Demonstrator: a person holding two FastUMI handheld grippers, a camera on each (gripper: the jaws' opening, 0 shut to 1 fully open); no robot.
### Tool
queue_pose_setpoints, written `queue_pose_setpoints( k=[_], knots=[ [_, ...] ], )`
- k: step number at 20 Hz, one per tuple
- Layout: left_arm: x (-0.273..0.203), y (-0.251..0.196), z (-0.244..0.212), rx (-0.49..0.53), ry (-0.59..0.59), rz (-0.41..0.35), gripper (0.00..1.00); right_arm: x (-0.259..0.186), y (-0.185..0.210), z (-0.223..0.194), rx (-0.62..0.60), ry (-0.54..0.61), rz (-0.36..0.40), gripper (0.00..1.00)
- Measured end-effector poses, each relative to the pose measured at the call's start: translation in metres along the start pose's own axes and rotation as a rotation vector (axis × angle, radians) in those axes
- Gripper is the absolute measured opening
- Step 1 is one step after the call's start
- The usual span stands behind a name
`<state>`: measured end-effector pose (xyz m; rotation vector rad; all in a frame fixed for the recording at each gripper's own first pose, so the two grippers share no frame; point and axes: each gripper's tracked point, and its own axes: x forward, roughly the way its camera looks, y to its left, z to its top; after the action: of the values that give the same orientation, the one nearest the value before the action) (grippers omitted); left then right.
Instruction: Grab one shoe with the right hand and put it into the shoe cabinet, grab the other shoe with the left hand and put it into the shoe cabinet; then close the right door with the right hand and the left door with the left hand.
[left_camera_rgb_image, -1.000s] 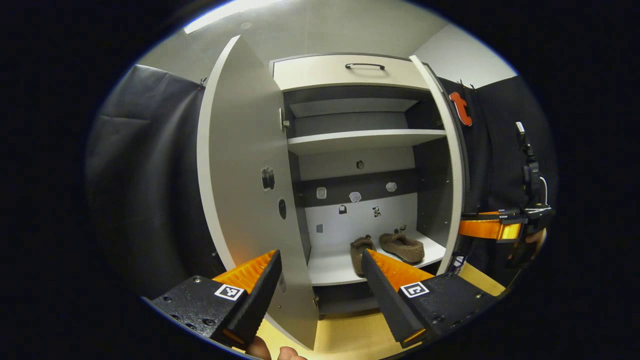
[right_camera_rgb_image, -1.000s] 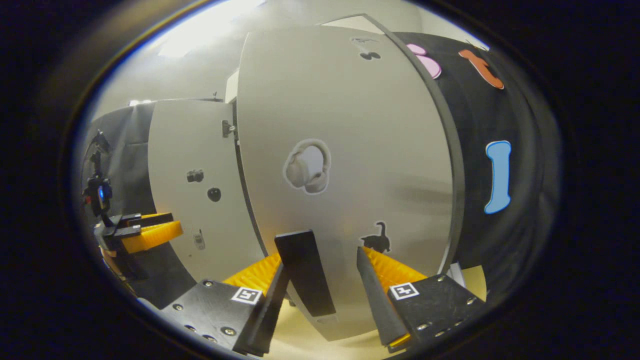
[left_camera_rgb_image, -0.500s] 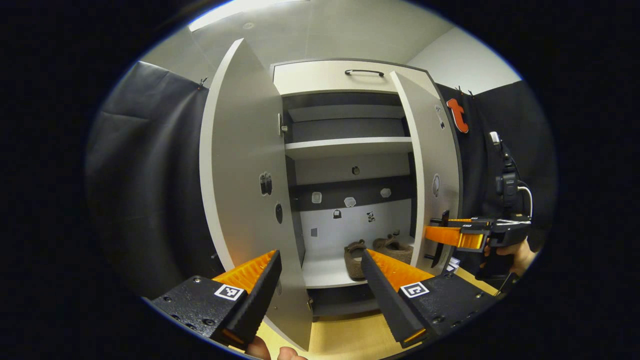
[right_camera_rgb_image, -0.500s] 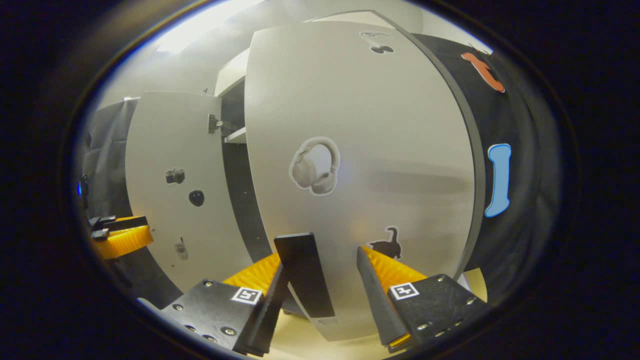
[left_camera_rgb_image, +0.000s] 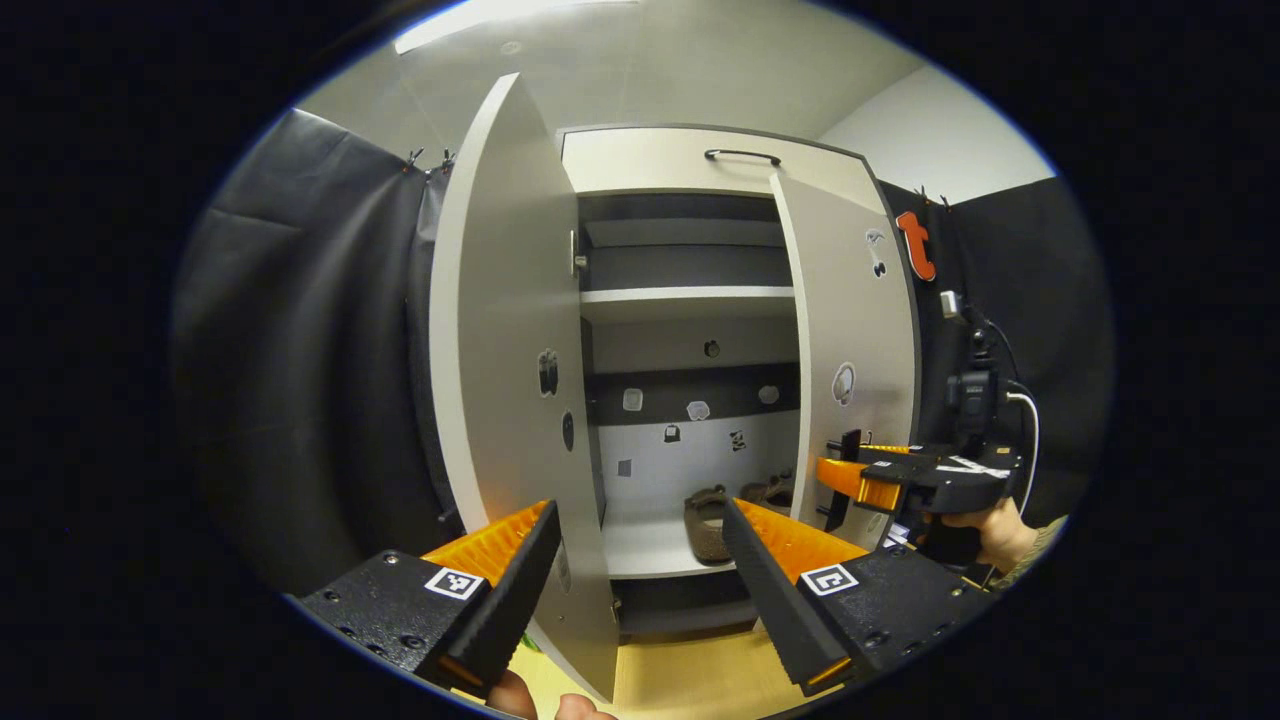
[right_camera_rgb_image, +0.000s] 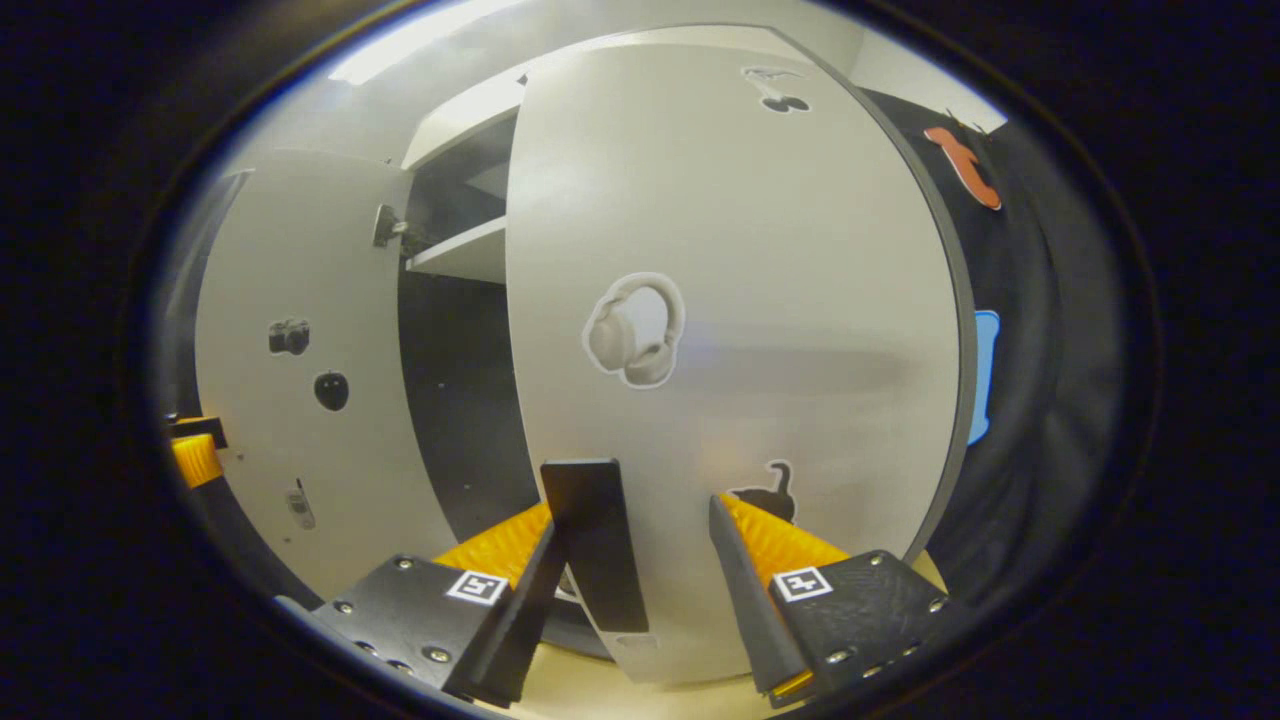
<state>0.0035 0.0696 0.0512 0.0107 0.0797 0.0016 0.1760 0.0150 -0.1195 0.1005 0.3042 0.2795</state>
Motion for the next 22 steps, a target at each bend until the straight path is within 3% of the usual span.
queue_pose_setpoints(
  k=[11, 18, 22],
  knots=[
    [-0.023, 0.016, 0.010, -0.048, -0.020, -0.060, 1.00, 0.021, -0.003, 0.003, -0.023, -0.014, -0.080, 0.83],
    [-0.049, 0.089, 0.017, -0.054, -0.050, 0.049, 1.00, 0.025, -0.002, 0.002, -0.031, -0.019, -0.110, 0.83],
    [-0.041, 0.121, 0.012, -0.053, -0.059, 0.066, 0.95, 0.025, -0.001, 0.001, -0.026, -0.015, -0.128, 0.83]
  ],
)
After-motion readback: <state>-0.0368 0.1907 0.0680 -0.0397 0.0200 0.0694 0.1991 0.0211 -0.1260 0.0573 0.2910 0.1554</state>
